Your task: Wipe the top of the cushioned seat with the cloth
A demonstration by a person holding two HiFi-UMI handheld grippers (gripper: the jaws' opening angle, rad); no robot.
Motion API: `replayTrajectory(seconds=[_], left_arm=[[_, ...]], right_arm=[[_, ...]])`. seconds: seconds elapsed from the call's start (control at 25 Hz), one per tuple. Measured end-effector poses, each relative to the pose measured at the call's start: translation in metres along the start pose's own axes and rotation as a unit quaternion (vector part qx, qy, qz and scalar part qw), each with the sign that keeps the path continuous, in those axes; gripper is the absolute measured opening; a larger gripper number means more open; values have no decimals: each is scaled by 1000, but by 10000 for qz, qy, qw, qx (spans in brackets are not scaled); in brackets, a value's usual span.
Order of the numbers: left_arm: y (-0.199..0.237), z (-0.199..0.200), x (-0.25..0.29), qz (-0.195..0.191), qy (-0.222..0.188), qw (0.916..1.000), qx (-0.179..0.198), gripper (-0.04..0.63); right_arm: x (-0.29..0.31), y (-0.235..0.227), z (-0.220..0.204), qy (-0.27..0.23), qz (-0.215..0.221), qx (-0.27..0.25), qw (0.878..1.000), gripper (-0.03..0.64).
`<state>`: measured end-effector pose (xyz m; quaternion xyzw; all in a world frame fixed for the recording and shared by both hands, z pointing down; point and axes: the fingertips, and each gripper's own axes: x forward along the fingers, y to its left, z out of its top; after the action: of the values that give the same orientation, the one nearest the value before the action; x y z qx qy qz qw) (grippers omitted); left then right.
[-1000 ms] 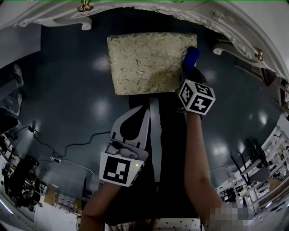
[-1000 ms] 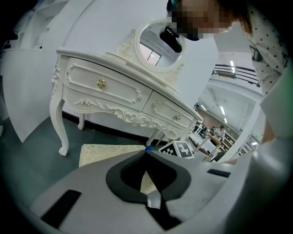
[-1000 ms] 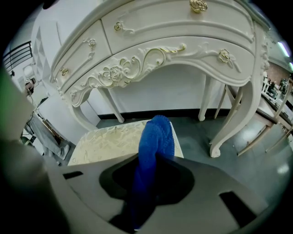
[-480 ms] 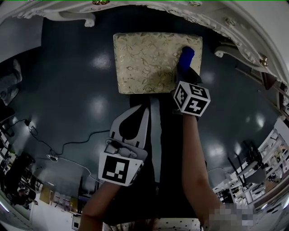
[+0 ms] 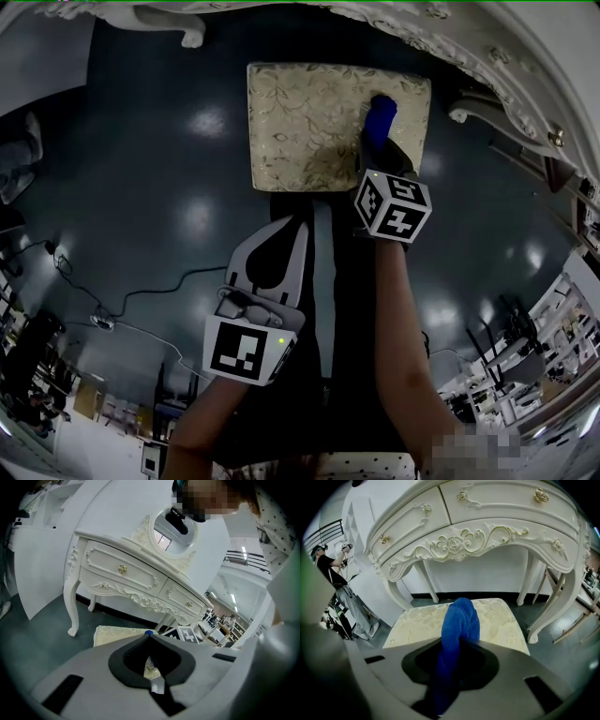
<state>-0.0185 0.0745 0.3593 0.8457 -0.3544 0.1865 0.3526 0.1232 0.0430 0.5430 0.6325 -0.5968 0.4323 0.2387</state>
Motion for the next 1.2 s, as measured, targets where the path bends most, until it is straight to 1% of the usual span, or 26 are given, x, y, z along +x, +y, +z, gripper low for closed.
replayTrajectory(seconds=[0.32, 0.68, 0.96, 1.2], left_arm=[[7, -3, -5, 27, 14, 10000, -24, -3], [12, -1, -10, 86, -86, 9999, -61, -3], [18, -3, -18, 169, -93, 9998, -114, -3], [25, -2, -25, 263, -181, 9994, -157, -3]], right_arm=[[4, 19, -2, 10, 101, -8, 9999, 89], [8, 46, -4, 37, 305, -60, 9995, 89], [11, 59, -5, 51, 382, -111, 9992, 89], [13, 73, -6, 70, 460, -191, 9987, 89]])
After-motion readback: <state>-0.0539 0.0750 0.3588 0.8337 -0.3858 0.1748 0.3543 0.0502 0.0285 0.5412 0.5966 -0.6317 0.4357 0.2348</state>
